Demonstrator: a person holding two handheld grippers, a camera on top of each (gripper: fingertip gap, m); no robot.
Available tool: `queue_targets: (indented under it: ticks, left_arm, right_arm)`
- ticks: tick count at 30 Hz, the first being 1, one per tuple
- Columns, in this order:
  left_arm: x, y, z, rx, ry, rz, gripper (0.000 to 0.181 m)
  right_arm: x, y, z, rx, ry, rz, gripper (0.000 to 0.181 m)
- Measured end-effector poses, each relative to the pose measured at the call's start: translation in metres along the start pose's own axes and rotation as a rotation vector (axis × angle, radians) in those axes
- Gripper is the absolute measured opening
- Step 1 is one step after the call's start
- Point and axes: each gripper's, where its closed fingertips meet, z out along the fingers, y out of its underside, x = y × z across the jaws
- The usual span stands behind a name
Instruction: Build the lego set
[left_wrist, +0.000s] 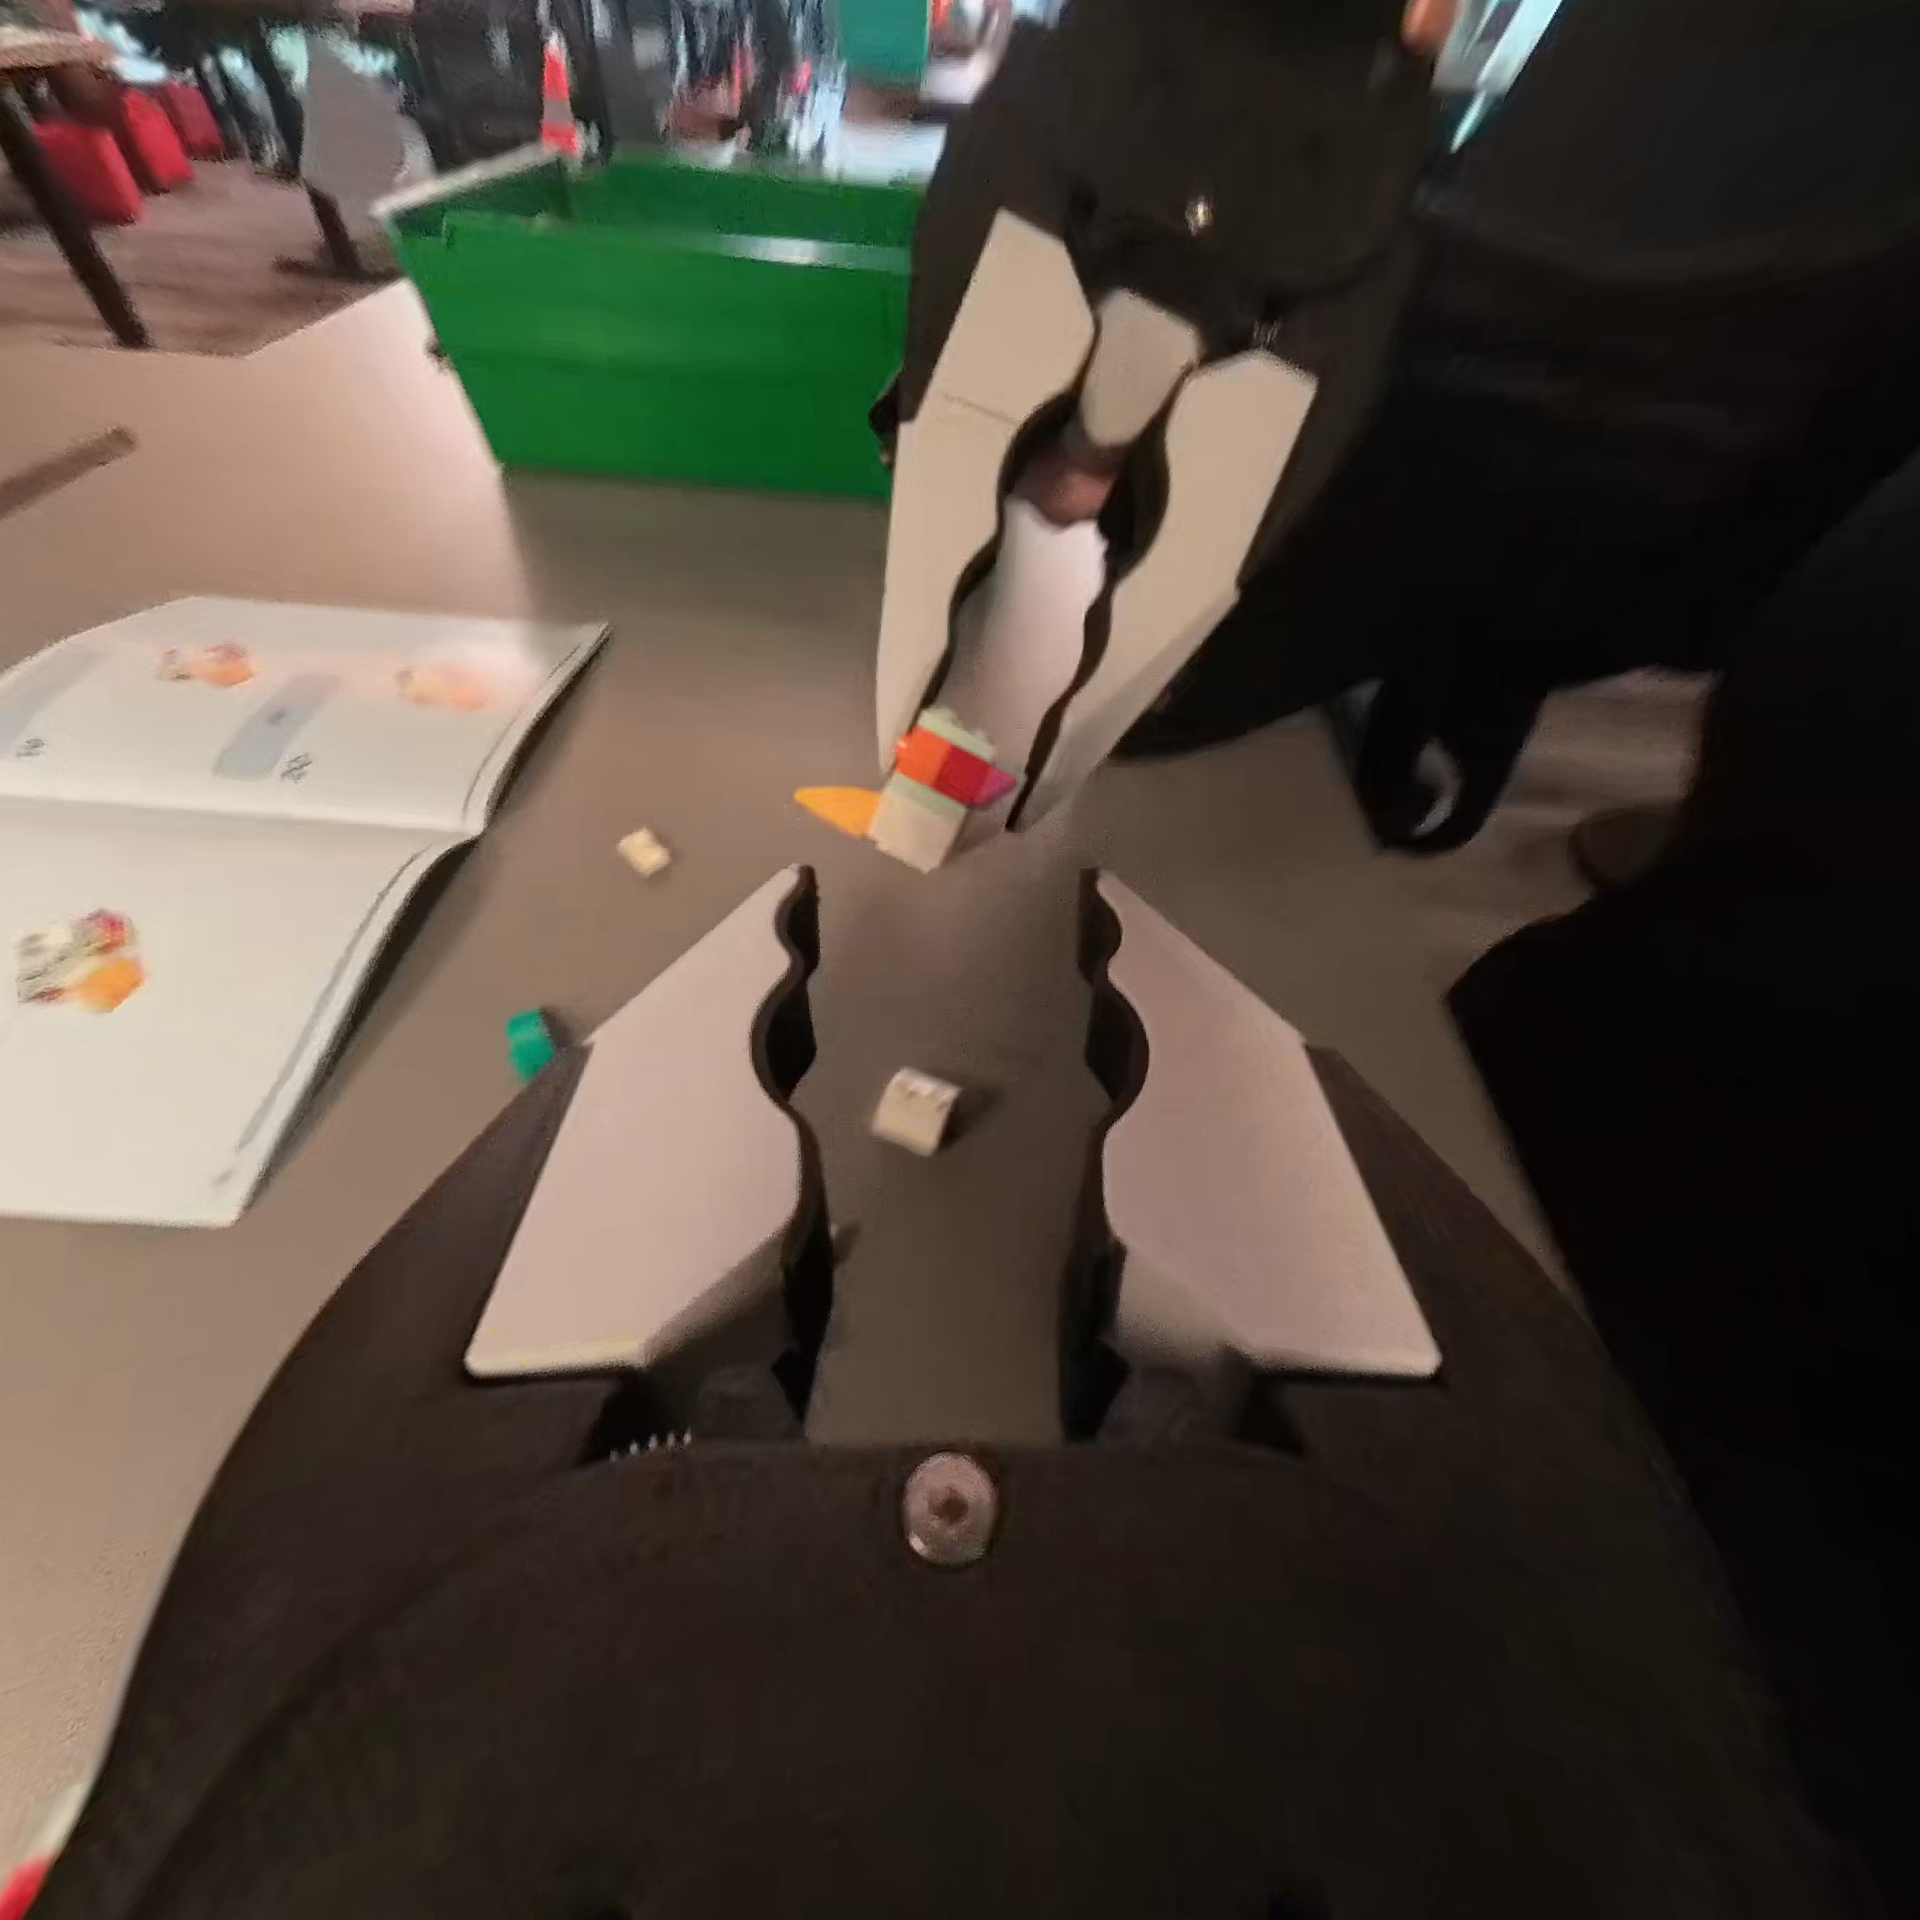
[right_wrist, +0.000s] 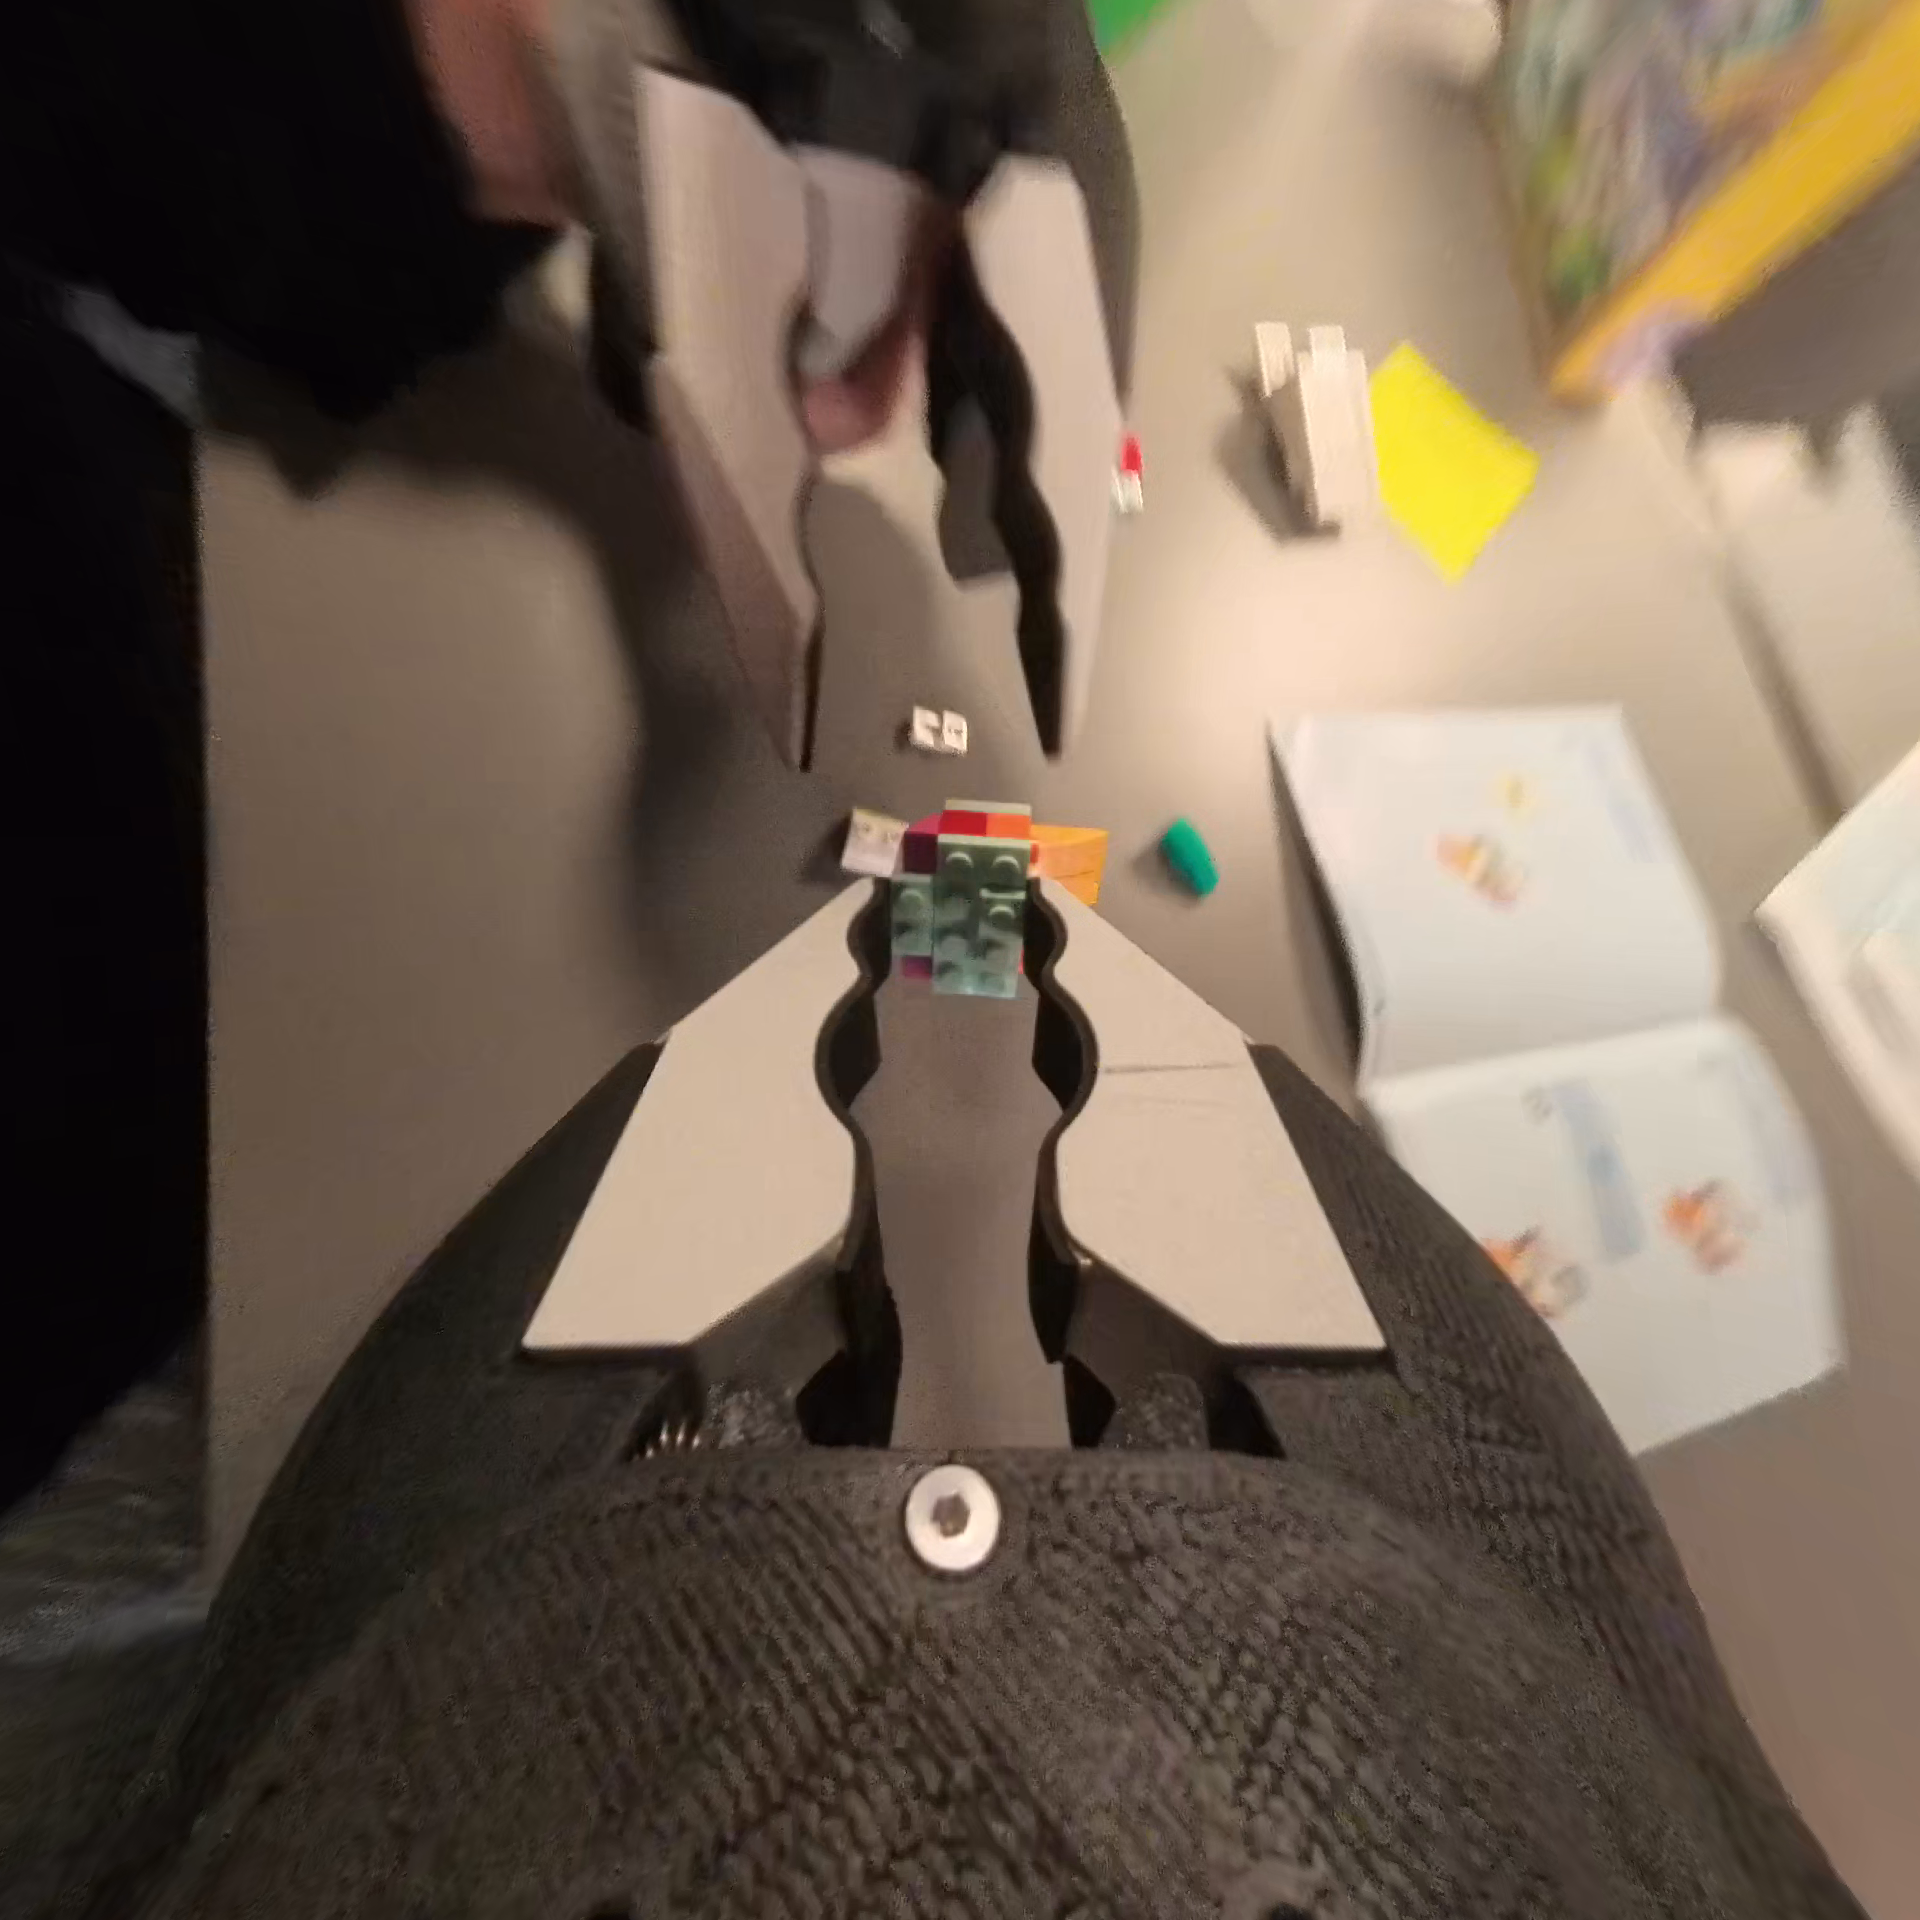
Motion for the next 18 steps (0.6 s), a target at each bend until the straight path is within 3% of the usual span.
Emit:
queue_targets:
  ticks: [3,5,9,10,18]
  left_arm:
    - [0.019,-0.029,-0.005,0.191,0.229,-0.253,0.058]
    - [0.029,-0.047,-0.015,0.314,0.407,-0.417,0.057]
    - [0.051,-0.052,-0.023,0.320,0.661,-0.534,0.042]
    - [0.053,-0.052,-0.024,0.318,0.686,-0.544,0.034]
    - [0.046,-0.057,-0.031,0.397,0.712,-0.568,0.033]
  right_arm:
    - [-0.012,-0.036,-0.016,0.120,-0.002,-0.324,0.023]
    - [-0.017,-0.051,-0.023,0.144,-0.011,-0.435,0.023]
    - [-0.026,-0.065,-0.031,0.161,-0.049,-0.537,0.024]
    - [-0.029,-0.068,-0.032,0.173,-0.067,-0.543,0.024]
    - [-0.022,-0.075,-0.031,0.191,-0.036,-0.518,0.024]
